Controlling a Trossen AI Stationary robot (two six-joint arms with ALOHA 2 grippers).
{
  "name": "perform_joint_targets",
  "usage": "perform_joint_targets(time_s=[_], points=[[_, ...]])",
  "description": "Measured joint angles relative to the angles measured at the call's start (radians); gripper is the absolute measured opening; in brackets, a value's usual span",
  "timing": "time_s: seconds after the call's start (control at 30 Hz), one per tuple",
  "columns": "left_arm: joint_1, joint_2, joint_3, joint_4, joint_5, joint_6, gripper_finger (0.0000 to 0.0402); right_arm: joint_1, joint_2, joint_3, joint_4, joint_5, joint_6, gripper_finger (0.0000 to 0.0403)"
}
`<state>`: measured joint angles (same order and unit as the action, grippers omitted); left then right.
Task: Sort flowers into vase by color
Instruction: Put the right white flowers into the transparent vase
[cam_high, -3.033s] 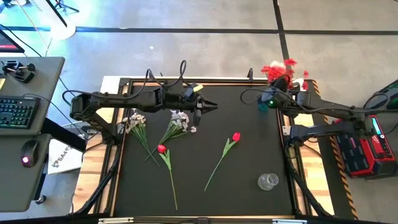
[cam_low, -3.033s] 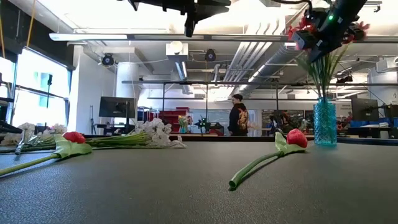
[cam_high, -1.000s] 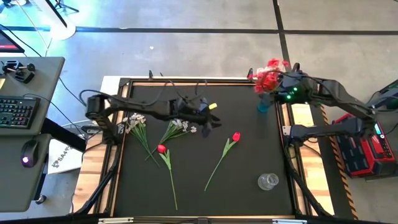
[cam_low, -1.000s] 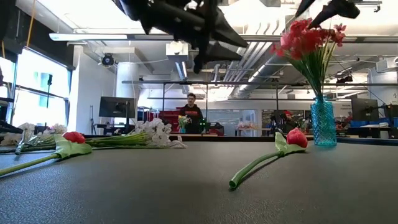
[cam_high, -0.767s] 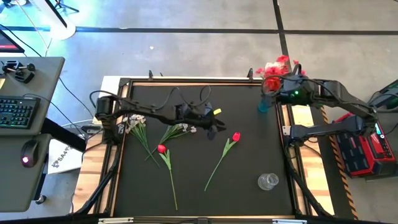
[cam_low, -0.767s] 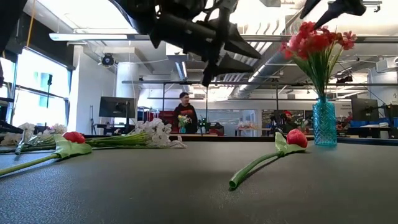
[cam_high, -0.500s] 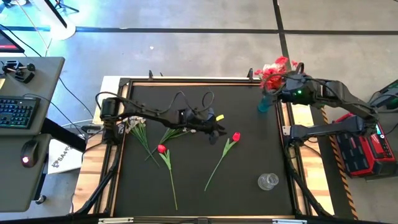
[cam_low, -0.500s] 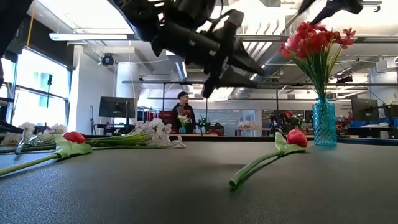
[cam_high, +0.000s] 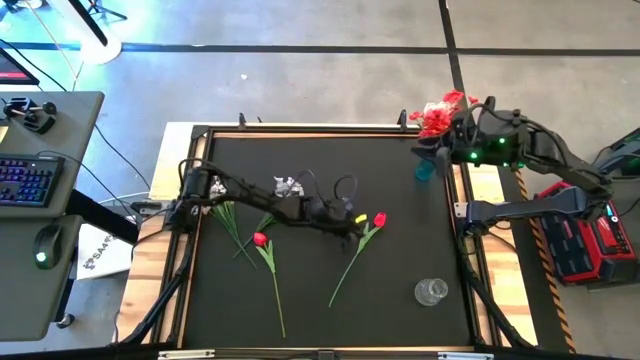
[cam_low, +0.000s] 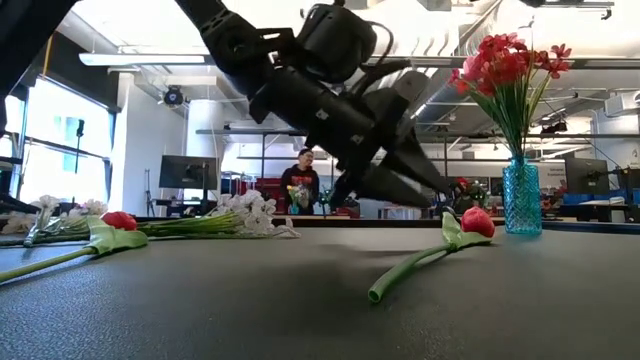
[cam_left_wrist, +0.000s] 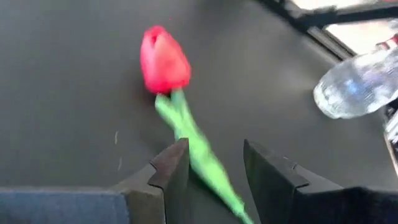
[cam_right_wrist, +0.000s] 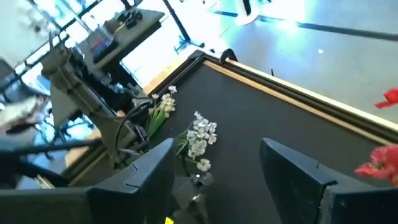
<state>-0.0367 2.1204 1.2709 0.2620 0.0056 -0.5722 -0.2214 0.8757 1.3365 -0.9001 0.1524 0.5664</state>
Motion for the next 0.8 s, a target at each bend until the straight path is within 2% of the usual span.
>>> perform_joint_targets(time_s=[0.07,0.23,0.53,0.63,0.8], points=[[-0.002,-0.006,0.0,-0.048,-0.016,-0.047,0.0143,0.0,0.001,0.0,0.0,-0.015,-0.036,0.022],[0.013,-0.097,0.002,-0.303,-0.067,-0.104,0.0143,0.001,-0.001,0.0,0.006,-0.029,-0.104,0.022],[0.082,-0.298,-0.011,-0.963,-0.17,-0.087,0.0143,0.001,0.0,0.0,0.079,-0.079,-0.124,0.022],[0.102,-0.378,-0.101,-0.981,-0.164,-0.087,0.0142,0.007,0.0,0.0,0.083,-0.102,-0.122,0.022],[0.116,-0.545,-0.318,-0.899,-0.134,-0.167,0.0142,0.045,0.002,0.0,0.082,-0.082,-0.101,0.022]])
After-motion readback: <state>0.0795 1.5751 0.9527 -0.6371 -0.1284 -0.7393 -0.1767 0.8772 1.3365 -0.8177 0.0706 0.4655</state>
